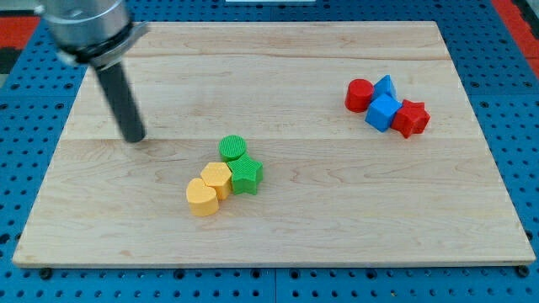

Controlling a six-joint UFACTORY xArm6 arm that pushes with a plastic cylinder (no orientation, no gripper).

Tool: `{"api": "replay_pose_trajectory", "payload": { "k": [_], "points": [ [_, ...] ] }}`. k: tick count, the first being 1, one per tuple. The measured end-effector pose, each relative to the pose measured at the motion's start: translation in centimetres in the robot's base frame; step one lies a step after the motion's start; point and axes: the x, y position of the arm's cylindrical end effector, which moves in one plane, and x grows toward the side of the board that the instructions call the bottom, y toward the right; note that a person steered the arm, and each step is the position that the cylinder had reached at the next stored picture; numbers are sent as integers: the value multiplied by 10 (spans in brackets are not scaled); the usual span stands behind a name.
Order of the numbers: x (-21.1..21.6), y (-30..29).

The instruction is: Move up the green circle from the green star

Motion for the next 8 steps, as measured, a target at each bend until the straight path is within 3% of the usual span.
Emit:
{"api": "replay_pose_trajectory", "payload": {
  "k": [1, 2, 4, 6, 8],
  "points": [
    [46, 2],
    [55, 40],
    [37, 117],
    [36, 151],
    [2, 196]
  ]
}}
